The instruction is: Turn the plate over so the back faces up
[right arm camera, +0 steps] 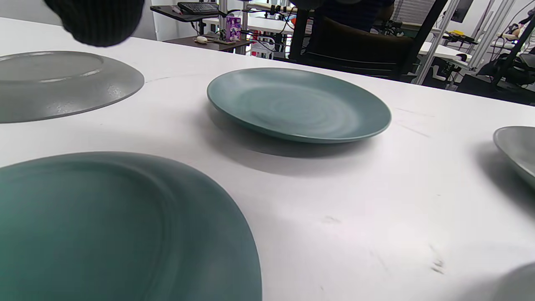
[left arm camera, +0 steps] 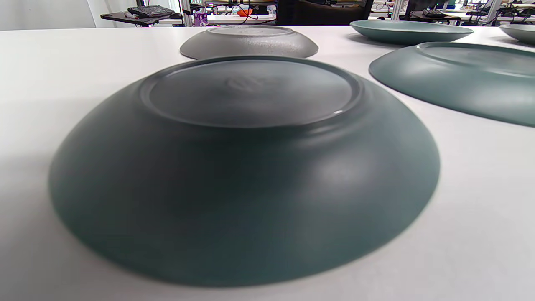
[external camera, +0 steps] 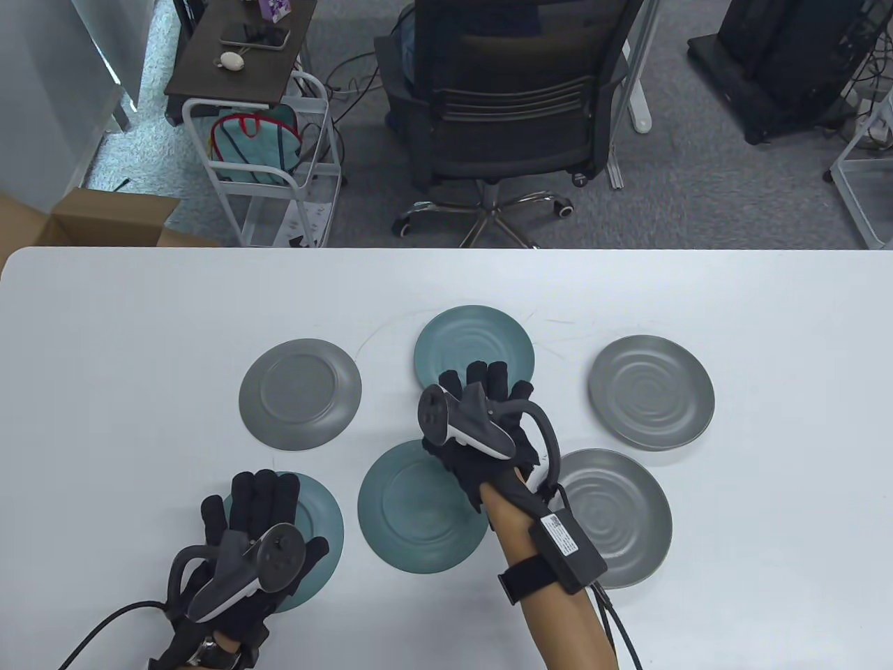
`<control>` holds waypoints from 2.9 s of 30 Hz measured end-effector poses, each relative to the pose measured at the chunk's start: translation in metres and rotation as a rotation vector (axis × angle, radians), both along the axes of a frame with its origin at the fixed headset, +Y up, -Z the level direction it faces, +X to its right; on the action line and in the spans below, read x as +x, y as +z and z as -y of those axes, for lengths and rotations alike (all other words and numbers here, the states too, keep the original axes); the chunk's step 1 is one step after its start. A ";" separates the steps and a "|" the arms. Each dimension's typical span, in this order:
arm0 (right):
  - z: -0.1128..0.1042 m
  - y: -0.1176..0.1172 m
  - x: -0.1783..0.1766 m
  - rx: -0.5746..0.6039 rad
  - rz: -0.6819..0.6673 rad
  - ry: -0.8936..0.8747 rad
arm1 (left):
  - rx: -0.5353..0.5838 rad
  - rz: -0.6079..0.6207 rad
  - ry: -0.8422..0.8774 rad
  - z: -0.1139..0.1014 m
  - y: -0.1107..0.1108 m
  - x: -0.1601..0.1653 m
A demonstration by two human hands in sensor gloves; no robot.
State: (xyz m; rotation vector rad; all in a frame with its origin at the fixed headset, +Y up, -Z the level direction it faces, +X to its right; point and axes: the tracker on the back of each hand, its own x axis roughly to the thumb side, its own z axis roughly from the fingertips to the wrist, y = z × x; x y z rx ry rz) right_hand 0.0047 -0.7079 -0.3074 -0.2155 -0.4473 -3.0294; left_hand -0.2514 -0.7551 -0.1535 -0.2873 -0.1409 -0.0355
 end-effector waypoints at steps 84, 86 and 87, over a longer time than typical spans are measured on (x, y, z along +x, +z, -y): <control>-0.009 -0.046 0.111 0.272 0.581 -1.112 | -0.008 0.007 -0.005 0.000 -0.003 0.000; -0.008 -0.046 0.113 0.266 0.589 -1.113 | -0.009 0.008 -0.005 0.000 -0.003 0.000; -0.007 -0.046 0.113 0.261 0.591 -1.118 | -0.011 0.008 -0.005 0.000 -0.003 0.000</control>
